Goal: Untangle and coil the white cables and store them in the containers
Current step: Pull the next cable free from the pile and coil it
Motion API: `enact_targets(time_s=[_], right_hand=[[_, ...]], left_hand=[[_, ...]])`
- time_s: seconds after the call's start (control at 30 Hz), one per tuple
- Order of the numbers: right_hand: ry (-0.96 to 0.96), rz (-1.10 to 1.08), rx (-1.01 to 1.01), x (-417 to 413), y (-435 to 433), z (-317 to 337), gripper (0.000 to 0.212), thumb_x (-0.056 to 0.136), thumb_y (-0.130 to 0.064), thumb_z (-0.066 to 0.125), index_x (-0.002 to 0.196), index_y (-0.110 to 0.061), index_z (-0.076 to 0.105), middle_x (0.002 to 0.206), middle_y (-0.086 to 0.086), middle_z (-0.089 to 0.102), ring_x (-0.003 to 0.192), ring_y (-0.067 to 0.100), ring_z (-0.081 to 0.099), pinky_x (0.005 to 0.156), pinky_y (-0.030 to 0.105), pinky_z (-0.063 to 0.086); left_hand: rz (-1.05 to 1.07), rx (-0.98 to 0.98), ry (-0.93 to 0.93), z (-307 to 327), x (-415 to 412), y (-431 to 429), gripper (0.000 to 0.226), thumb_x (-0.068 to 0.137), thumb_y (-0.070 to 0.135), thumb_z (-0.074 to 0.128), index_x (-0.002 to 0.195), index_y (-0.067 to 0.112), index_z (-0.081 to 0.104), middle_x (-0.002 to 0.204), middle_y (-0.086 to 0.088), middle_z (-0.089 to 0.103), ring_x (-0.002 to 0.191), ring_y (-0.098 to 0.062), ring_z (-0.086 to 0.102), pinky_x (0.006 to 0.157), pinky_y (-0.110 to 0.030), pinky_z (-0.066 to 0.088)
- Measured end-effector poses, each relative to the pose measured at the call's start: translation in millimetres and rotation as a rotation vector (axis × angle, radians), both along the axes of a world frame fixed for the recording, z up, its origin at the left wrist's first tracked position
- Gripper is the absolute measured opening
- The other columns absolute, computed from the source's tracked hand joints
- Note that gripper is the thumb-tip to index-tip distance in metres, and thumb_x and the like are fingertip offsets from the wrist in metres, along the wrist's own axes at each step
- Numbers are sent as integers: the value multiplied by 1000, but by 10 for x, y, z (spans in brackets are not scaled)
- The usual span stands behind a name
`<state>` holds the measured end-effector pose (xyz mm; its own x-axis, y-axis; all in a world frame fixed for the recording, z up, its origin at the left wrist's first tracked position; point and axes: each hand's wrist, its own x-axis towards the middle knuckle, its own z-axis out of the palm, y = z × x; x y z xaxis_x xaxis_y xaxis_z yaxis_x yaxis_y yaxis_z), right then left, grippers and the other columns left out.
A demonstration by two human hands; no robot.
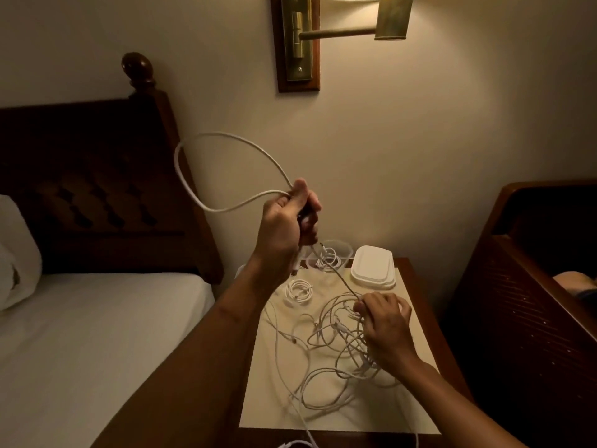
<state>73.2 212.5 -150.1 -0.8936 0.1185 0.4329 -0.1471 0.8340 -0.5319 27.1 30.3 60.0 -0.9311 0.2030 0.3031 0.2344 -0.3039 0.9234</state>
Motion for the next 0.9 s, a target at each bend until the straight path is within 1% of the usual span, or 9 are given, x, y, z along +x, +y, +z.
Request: enact_targets(time_s=[0.1, 0.17, 0.23, 0.33, 0.5, 0.6, 0.7, 0.8, 0.9], right_hand=[[9, -3, -45, -61, 21, 108, 25, 99, -14, 49, 86, -35, 54, 92, -15, 59, 96, 14, 50, 102, 47, 32], [45, 0, -28, -80, -11, 179, 26, 96, -8, 56, 88, -32, 58, 93, -14, 61, 97, 15, 51, 102, 48, 33], [91, 17, 14, -89, -57, 265, 24, 93, -7, 56, 91, -30, 60, 93, -13, 61, 97, 16, 51, 102, 48, 34], [140, 54, 66, -64, -121, 418, 25, 88, -15, 44, 92, -28, 64, 92, -10, 64, 97, 19, 52, 99, 48, 34], [218, 22, 106, -32, -65, 427, 17, 92, -18, 50, 94, -25, 65, 93, -5, 67, 95, 22, 56, 94, 38, 34], [145, 6, 87, -36, -104, 307, 15, 99, -26, 44, 97, -26, 58, 96, -7, 62, 97, 19, 55, 102, 43, 34], [99, -29, 67, -44, -119, 230, 20, 104, -37, 38, 96, -30, 55, 97, -11, 61, 99, 16, 55, 104, 48, 33], [42, -15, 69, -29, -34, 90, 18, 103, -39, 38, 98, -35, 55, 101, -14, 61, 102, 13, 55, 106, 46, 30], [-2, -1, 31, -47, 45, 9, 21, 102, -41, 38, 102, -37, 58, 107, -15, 63, 108, 13, 56, 107, 47, 29]], left_hand=[[132, -409, 136, -349, 24, -101, 41, 108, 31, 50, 86, 2, 68, 58, -6, 45, 49, -17, 39, 48, -28, 37], [192, -730, 158, -619, 5, -90, 36, 100, 45, 59, 91, 14, 74, 81, -7, 65, 71, -23, 61, 72, -37, 56], [158, -972, 106, -821, 34, -46, 31, 93, 50, 66, 112, 27, 73, 110, -1, 64, 100, -20, 64, 91, -44, 55], [98, -1125, 134, -1052, 37, 10, 51, 90, 46, 71, 139, 32, 61, 135, 5, 59, 121, -18, 57, 100, -45, 51], [6, -901, 137, -1039, -69, -9, 18, 90, 31, 67, 94, 15, 75, 91, -1, 71, 87, -20, 65, 81, -48, 55], [-94, -654, 38, -889, 16, 100, 16, 94, 8, 67, 80, 1, 68, 77, -8, 65, 73, -13, 57, 73, -33, 48], [-107, -445, -78, -742, 114, 206, 29, 96, 0, 61, 70, 12, 61, 59, 10, 57, 49, -2, 44, 52, -15, 35], [-58, -237, -157, -594, 83, 128, 29, 98, 9, 60, 70, 14, 57, 54, 8, 46, 44, -10, 25, 46, -28, 13], [0, -139, -136, -507, 54, 53, 24, 98, 8, 60, 75, 6, 53, 54, 3, 35, 43, -11, 21, 48, -33, 10]])
